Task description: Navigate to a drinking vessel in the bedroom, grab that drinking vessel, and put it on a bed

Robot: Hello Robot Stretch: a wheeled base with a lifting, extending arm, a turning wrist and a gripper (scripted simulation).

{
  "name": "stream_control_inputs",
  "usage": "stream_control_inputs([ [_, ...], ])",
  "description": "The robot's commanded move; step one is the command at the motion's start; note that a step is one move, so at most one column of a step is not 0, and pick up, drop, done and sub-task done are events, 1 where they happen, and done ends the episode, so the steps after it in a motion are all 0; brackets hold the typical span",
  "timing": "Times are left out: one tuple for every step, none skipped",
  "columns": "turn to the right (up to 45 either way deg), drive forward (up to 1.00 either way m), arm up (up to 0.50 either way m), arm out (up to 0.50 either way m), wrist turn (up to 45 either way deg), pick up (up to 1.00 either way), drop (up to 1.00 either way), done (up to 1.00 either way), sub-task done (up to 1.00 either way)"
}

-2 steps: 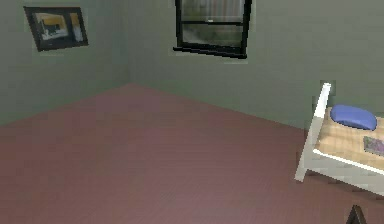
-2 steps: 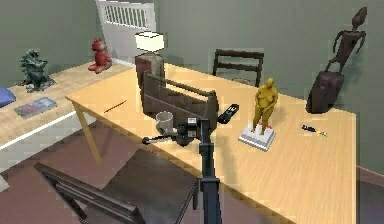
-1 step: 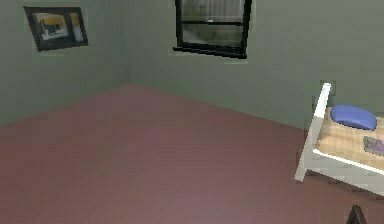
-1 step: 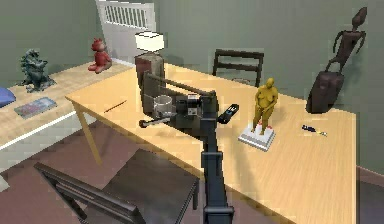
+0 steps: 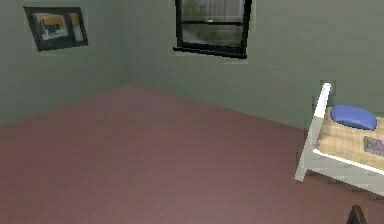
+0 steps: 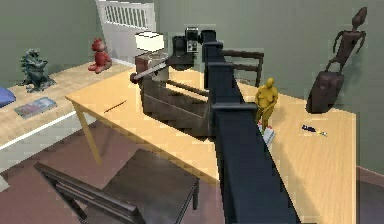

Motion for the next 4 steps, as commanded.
stream_control_inputs([
  [0.0,0.0,0.0,0.0,-45.0,0.0,0.0,0.0,0.0],
  [0.0,0.0,0.0,0.0,-36.0,0.0,0.0,0.0,0.0],
  [0.0,0.0,0.0,-0.48,0.0,0.0,0.0,0.0,0.0],
  [-45.0,0.0,0.0,0.0,0.0,0.0,0.0,0.0,0.0],
])
